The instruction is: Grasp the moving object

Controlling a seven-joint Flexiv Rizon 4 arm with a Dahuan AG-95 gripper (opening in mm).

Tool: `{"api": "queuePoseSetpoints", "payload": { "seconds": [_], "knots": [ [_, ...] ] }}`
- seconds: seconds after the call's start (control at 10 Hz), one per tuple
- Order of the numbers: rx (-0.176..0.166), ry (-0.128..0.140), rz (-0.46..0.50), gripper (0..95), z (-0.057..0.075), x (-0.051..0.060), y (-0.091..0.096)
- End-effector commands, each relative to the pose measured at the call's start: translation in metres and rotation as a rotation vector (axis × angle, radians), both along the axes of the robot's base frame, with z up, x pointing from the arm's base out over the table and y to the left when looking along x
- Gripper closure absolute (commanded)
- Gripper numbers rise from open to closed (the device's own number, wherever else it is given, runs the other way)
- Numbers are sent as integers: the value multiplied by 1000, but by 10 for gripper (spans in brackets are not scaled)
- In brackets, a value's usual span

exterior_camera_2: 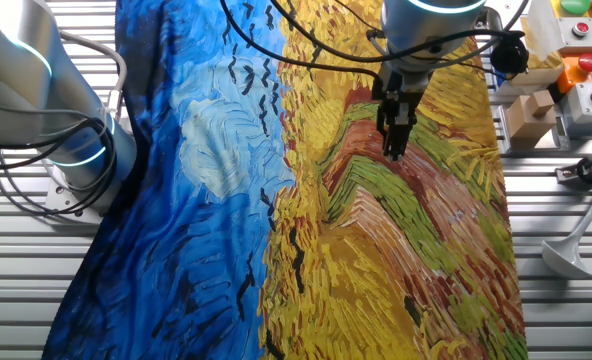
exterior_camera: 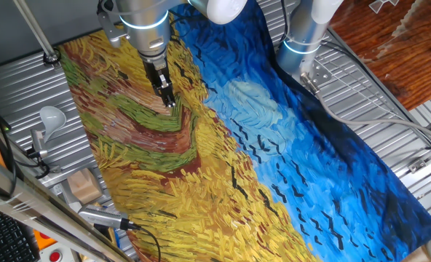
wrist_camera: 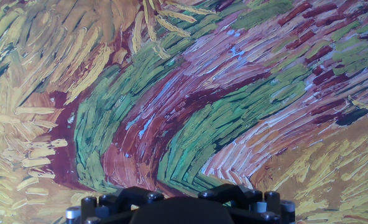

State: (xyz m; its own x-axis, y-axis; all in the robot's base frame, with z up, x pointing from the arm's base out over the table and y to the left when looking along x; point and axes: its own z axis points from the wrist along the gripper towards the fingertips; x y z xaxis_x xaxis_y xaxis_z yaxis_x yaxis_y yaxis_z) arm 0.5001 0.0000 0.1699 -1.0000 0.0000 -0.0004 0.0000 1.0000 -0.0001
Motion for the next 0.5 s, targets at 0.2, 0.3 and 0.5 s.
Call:
{"api": "queuePoseSetpoints", "payload": {
  "seconds": [0.2, 0.3, 0.5],
  "knots": [
    [19, -27, 24, 950, 0, 0, 0],
    [16, -27, 24, 950, 0, 0, 0],
    [16, -26, 24, 950, 0, 0, 0]
  ]
}}
